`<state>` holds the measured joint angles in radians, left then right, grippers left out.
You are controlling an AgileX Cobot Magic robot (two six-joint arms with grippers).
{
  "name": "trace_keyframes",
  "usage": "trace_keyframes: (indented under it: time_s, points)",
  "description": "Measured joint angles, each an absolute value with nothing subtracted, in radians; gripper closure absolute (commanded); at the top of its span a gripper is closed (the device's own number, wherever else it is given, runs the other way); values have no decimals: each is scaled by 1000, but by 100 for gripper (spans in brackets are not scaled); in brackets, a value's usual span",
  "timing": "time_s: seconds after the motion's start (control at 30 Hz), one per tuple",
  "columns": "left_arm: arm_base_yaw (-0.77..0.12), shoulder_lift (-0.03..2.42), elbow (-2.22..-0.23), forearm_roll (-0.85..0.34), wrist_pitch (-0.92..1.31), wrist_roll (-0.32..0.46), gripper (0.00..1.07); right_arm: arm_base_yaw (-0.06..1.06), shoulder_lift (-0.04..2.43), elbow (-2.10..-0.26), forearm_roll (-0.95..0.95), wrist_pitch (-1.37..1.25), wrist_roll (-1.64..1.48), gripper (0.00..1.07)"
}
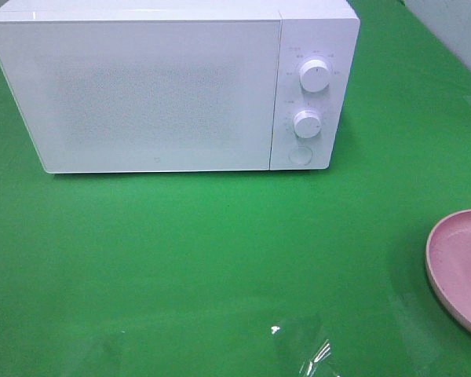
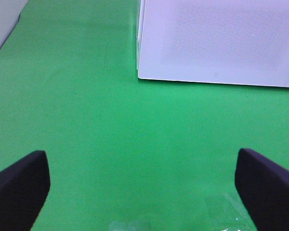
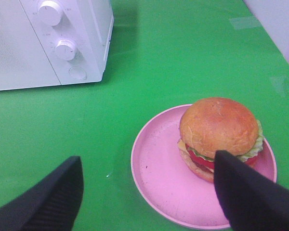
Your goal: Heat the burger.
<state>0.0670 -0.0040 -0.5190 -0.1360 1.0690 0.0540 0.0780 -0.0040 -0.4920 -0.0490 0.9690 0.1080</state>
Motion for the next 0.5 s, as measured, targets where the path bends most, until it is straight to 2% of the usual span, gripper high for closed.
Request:
trace_keyframes:
  time_s: [0.5]
  points:
    - [67, -4, -519, -136, 1069, 53, 10, 78, -4, -492, -49, 969, 108, 34]
